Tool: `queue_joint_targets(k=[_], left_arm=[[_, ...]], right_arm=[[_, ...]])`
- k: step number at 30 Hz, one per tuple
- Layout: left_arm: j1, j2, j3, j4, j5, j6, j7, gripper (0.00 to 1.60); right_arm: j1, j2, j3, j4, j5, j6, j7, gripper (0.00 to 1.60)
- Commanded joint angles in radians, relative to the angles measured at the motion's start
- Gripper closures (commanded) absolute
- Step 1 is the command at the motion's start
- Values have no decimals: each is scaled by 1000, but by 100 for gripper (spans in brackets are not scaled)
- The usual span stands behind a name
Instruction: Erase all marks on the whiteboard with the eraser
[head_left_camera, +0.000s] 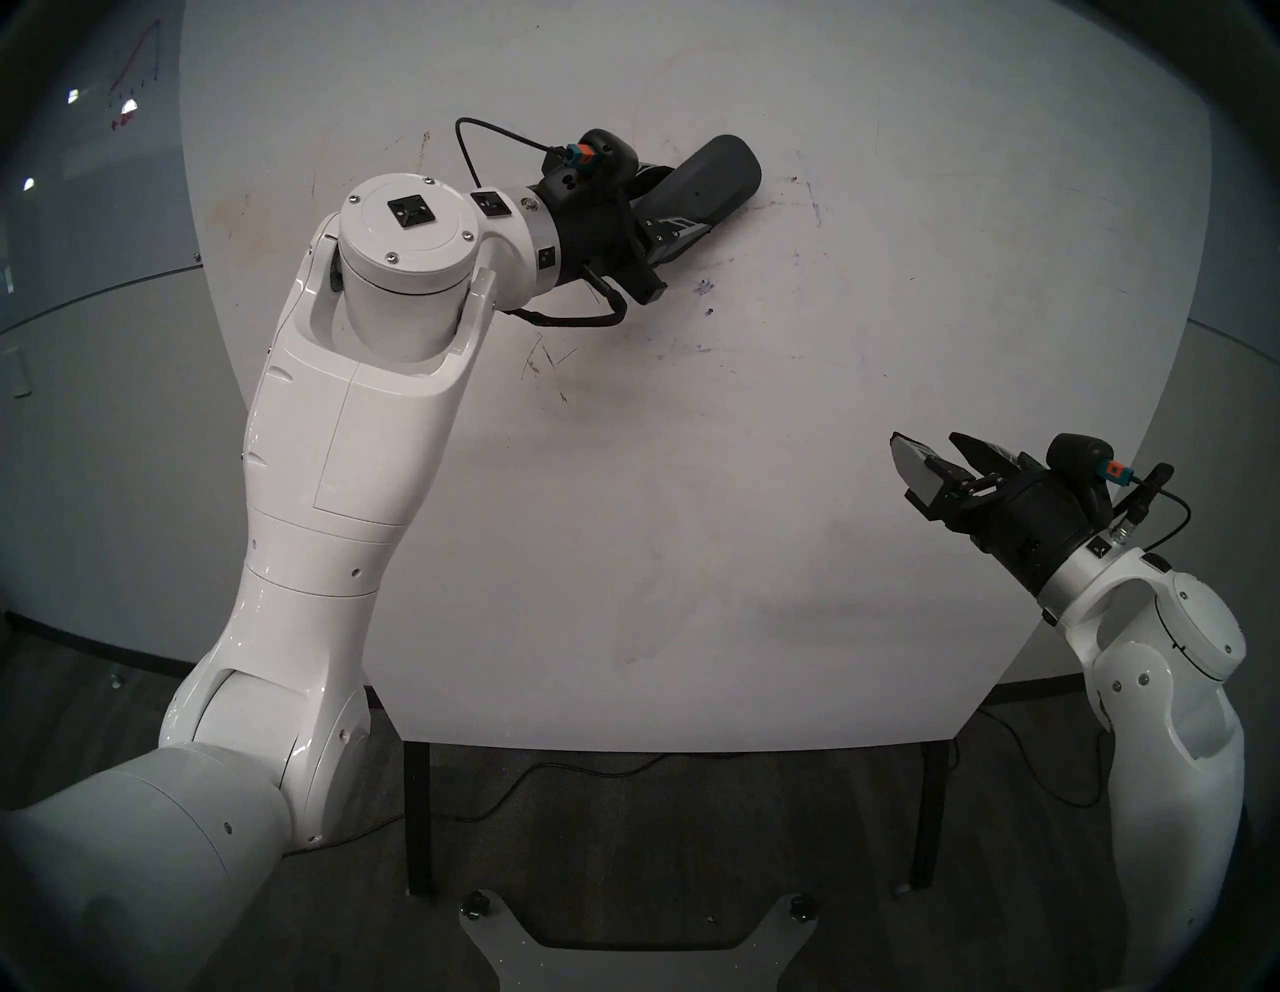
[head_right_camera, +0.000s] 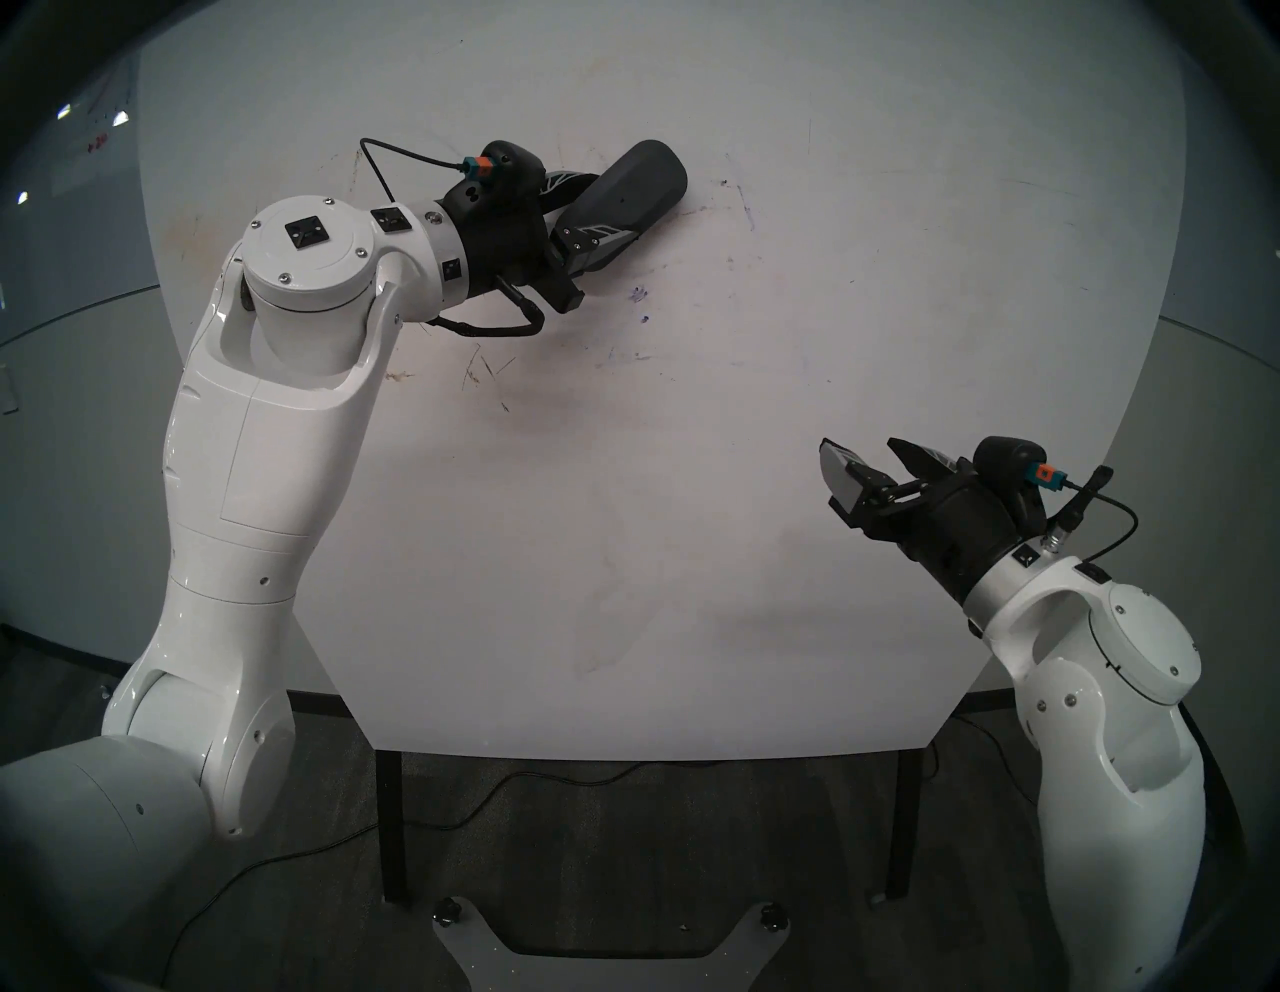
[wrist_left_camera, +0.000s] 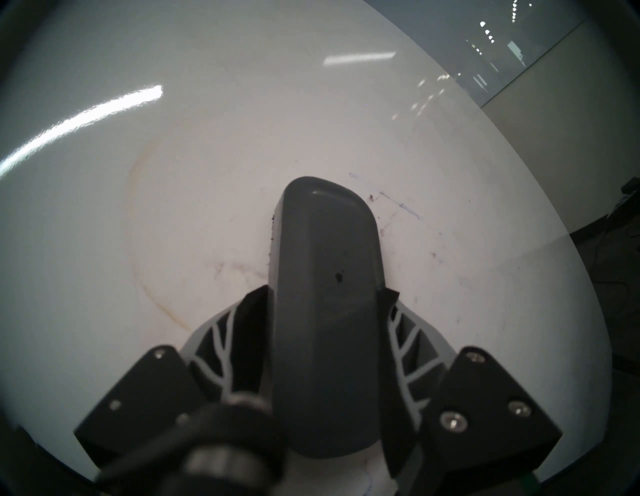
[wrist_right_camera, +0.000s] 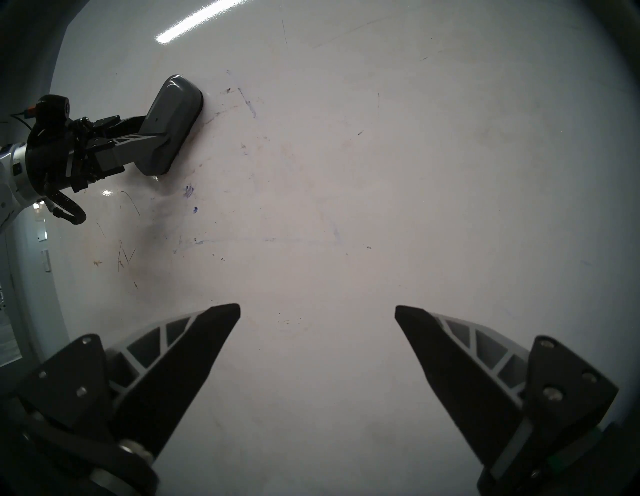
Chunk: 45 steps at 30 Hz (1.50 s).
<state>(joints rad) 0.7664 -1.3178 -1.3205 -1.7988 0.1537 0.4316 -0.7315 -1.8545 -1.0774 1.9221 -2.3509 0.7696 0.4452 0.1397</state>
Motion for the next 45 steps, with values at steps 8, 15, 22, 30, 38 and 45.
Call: queue_joint_targets(k=[8, 15, 22, 30, 38, 45], left_arm=[[162, 94, 26, 108, 12, 62, -12, 160], [221, 92, 32, 110, -1, 54, -5, 160], [250, 84, 25, 104, 0, 62, 18, 160], [258, 77, 21, 113, 7, 58, 44, 160], [194, 52, 14, 117, 17, 44, 73, 160], [106, 2, 14, 126, 20, 33, 71, 160]], right_arm=[[8, 2, 1, -14, 0, -2, 1, 0], [9, 2, 1, -15, -1, -2, 1, 0], [9, 2, 1, -16, -1, -1, 0, 0], [10, 1, 1, -17, -2, -1, -1, 0], [10, 1, 1, -17, -2, 0, -2, 0], [10, 1, 1, -17, -2, 0, 0, 0]])
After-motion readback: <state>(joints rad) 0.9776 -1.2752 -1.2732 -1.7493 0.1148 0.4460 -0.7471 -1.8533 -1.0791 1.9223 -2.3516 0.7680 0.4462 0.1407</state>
